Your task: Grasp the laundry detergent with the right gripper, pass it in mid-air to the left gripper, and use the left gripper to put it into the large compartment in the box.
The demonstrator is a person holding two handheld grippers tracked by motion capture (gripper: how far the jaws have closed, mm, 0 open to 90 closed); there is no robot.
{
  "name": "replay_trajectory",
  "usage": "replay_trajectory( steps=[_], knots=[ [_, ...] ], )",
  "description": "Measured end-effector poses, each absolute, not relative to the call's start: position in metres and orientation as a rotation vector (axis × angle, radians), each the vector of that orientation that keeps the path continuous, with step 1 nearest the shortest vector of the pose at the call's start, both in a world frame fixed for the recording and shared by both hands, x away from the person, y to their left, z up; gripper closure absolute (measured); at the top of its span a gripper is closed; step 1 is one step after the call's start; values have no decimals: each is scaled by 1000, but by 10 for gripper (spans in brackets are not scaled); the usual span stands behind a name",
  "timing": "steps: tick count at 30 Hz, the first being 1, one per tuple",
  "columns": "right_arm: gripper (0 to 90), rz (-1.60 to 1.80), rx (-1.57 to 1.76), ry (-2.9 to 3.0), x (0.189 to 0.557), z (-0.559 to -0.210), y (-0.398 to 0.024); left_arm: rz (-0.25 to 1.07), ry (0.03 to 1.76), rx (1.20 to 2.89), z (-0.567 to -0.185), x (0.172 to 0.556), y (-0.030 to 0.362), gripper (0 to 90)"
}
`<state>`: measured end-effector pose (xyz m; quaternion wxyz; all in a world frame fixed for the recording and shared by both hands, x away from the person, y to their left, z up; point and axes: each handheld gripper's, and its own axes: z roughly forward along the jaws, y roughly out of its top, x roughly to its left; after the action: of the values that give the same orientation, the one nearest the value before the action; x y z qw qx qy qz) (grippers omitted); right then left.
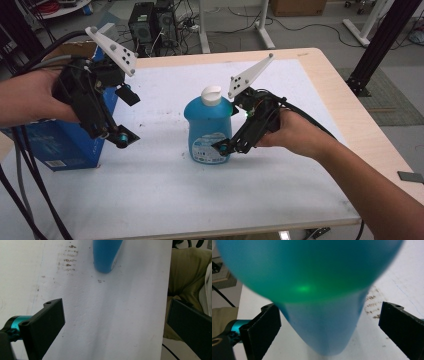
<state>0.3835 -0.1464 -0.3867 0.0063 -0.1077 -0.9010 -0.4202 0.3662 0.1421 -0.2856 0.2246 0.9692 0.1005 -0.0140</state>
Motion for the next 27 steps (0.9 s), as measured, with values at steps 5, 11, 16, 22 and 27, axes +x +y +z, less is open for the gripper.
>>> replay_trajectory(
  steps=[5,11,16,22,27],
  knots=[
    [66,-1331,-328,-2795,385,-391,-147,-40,288,2668,-286,366,143,17],
    [205,-1374,-286,-2749,385,-391,-150,-45,289,2670,-288,367,143,17],
    [206,-1389,-274,-2742,384,-393,-149,-48,293,2670,-289,367,143,17],
    [245,-1412,-257,-2741,384,-398,-145,-49,294,2671,-290,367,143,17],
    [286,-1465,-252,-2711,386,-403,-146,-52,289,2673,-290,368,142,17]
  ],
)
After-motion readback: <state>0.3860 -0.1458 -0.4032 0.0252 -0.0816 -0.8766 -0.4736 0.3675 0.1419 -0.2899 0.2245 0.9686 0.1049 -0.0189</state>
